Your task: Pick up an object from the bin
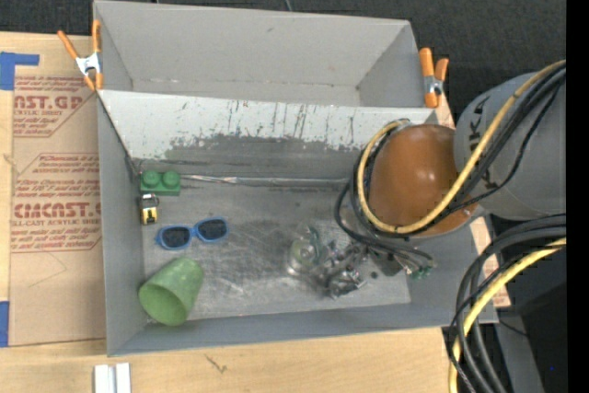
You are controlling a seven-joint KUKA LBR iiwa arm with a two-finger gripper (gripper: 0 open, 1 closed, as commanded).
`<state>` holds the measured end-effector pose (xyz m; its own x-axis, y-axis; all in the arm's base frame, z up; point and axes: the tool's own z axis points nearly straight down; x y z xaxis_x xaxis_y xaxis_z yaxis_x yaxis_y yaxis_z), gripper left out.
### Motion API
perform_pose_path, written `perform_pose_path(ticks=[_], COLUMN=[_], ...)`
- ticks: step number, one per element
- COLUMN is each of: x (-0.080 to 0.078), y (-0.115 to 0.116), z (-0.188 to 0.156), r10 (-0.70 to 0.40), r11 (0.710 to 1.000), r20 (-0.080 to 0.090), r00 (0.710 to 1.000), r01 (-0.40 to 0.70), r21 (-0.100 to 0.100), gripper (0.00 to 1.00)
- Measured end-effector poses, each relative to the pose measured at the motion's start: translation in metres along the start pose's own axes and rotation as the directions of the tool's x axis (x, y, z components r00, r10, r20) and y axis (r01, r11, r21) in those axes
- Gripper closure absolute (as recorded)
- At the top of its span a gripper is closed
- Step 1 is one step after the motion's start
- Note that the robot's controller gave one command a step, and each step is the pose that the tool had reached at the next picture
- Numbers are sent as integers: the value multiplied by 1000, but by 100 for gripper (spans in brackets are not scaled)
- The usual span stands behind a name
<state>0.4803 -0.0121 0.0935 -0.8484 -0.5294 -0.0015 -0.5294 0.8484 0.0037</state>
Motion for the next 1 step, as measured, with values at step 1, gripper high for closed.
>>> perform_pose_path(ticks=[1], x=[-6], y=[-4], z=[-46], r10=[3], r11=[1000], r20=[3], r00=[1000], r01=[-3], r21=[6], gripper=[100])
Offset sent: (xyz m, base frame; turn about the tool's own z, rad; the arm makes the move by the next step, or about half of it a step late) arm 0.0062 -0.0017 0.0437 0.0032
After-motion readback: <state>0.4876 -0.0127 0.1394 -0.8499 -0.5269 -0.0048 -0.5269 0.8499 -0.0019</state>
